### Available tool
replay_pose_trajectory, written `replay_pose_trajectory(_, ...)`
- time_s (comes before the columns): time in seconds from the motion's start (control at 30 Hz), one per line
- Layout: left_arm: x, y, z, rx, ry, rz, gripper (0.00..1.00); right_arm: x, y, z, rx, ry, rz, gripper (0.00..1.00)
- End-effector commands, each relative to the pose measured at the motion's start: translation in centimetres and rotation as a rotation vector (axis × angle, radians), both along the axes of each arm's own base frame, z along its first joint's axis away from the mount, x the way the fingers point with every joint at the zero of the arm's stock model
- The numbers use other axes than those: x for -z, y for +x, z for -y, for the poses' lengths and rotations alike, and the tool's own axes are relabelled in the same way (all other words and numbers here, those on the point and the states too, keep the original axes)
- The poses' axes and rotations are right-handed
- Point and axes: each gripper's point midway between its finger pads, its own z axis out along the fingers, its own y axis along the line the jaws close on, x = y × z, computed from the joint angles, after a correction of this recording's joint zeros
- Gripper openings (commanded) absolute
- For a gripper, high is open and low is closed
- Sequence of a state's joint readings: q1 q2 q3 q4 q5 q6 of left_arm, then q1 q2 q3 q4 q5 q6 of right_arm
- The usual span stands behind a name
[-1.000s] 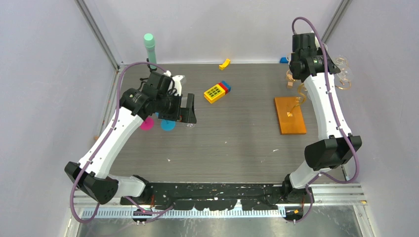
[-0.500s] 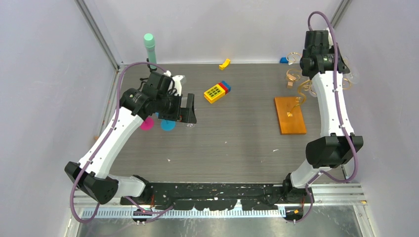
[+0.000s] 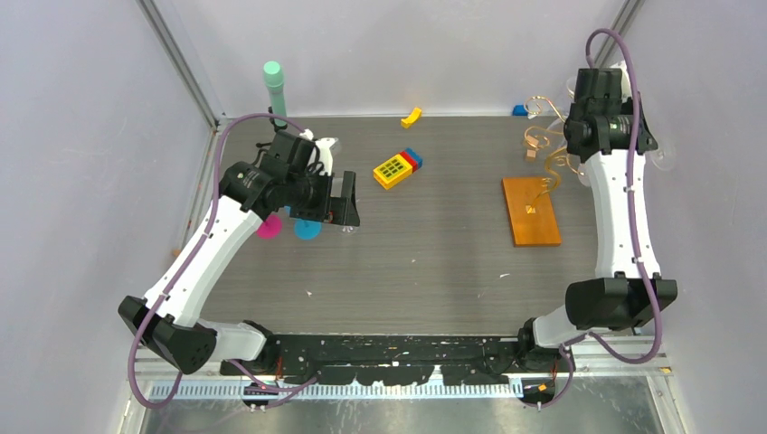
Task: Take the wine glass off the wine glass rack
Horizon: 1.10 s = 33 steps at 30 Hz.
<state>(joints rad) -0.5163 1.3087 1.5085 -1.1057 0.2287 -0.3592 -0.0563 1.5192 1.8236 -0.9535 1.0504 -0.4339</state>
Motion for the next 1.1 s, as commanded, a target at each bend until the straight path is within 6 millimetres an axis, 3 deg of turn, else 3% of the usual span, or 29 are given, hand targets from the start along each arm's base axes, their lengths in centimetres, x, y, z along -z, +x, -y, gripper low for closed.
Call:
replay_pose_trajectory(0.0, -1.1, -0.4, 0.3, 0.021, -0.036, 0.031, 0.98, -2.4, -3.9, 0.1, 0.050, -0.023, 0.107, 0.00)
replay_pose_trajectory(0.43, -2.4, -1.0, 1.3, 0.072, -0.111, 0.060, 0.98, -1.4, -10.0, -0.7, 0.063, -0.012, 0.100, 0.00)
replay_pose_trajectory(0.77, -2.6, -1.0, 2.0, 0.084, -0.158, 0.073, 0.98, 4.0, -13.3, -3.8, -0.043, 0.074, 0.054, 0.00)
replay_pose_trajectory(1.07, -3.0, -0.8, 2.8, 0.080, -0.214, 0.078, 0.98, 7.9, -13.0, -7.1, -0.208, 0.233, 0.046, 0.00)
